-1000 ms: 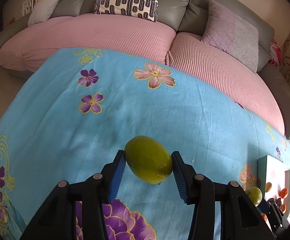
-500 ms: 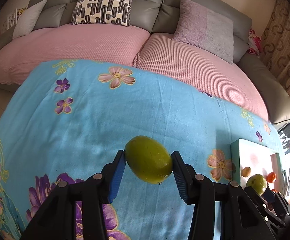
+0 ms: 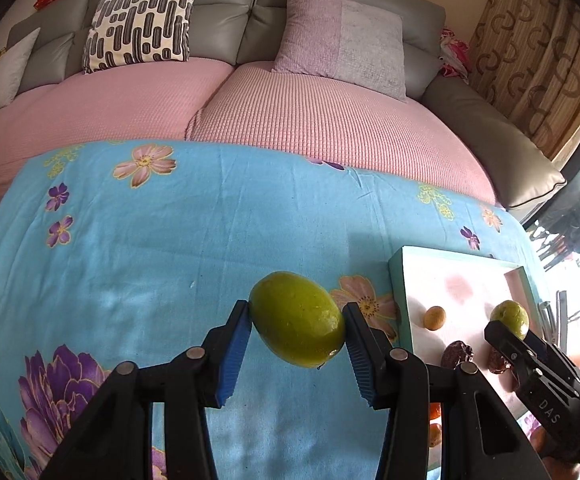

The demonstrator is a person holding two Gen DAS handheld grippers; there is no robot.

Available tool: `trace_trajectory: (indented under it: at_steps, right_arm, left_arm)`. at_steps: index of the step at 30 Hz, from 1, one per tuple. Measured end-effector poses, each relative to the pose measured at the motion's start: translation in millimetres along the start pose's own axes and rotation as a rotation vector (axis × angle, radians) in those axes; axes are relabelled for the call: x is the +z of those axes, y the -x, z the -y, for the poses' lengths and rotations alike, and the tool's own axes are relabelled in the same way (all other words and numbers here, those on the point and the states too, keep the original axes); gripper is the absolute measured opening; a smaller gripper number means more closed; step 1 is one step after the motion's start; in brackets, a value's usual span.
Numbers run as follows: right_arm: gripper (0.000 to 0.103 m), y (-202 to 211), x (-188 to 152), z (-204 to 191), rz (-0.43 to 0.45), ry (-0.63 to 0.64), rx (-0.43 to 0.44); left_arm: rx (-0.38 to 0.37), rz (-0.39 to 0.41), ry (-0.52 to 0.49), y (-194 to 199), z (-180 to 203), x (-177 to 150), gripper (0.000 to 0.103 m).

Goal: Organize fruits

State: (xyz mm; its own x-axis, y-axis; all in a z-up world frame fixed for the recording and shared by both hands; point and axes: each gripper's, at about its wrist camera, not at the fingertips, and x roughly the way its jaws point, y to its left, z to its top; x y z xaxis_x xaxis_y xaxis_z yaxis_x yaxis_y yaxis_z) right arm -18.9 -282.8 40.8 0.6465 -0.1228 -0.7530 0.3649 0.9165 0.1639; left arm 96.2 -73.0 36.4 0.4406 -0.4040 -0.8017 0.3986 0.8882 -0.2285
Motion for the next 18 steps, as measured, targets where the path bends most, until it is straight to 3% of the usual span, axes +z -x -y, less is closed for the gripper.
trace_trajectory:
  at_steps: [7, 18]
  right_arm:
    - [0.053, 3, 4, 39, 0.008, -0.057, -0.081]
    - [0.053, -15, 5, 62, 0.005, -0.075, -0.086]
  left_arm:
    - [-0.064, -0.031, -0.072, -9, 34, -9, 0.05]
    - [-0.149, -0.051, -0.225, -38, 100, -22, 0.05]
